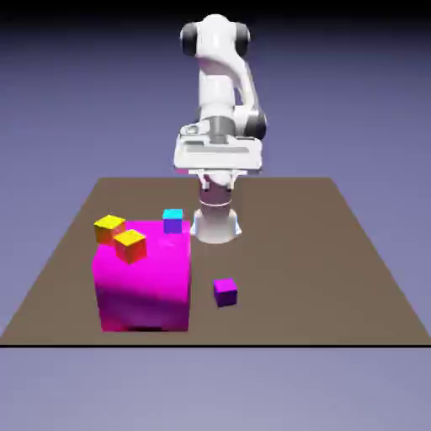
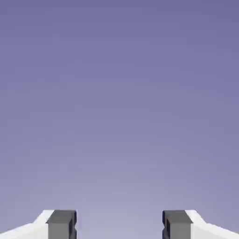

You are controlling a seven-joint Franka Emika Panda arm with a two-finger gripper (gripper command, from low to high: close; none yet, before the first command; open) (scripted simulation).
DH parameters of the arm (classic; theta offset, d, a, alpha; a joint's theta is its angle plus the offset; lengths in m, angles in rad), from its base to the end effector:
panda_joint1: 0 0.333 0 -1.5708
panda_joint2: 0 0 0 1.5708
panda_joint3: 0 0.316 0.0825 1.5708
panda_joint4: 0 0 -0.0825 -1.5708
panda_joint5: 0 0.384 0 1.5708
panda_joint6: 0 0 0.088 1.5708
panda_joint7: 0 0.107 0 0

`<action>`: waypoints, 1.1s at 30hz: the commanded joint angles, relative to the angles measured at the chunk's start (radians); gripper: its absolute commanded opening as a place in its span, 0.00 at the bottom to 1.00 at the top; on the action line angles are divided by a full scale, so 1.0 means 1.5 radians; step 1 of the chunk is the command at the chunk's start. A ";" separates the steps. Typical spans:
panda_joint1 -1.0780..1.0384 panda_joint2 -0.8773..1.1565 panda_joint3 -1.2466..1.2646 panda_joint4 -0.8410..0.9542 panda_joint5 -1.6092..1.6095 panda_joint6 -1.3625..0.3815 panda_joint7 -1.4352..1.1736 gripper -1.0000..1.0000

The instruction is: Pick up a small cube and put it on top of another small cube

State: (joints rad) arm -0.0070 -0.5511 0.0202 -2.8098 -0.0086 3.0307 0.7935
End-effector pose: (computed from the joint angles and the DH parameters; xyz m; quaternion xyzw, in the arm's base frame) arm 0.3915 0.0059 0.4500 -0.8585 0.3483 -0.3491 0.1408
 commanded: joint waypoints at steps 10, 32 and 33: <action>-0.105 0.105 0.112 0.001 -0.048 -0.035 0.290 0.50; -0.336 0.335 0.357 0.003 -0.152 -0.111 0.928 0.50; -0.346 0.345 0.368 0.003 -0.157 -0.115 0.957 0.50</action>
State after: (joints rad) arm -0.5259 -0.0333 0.5725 -2.8049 -0.2442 2.8584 2.2286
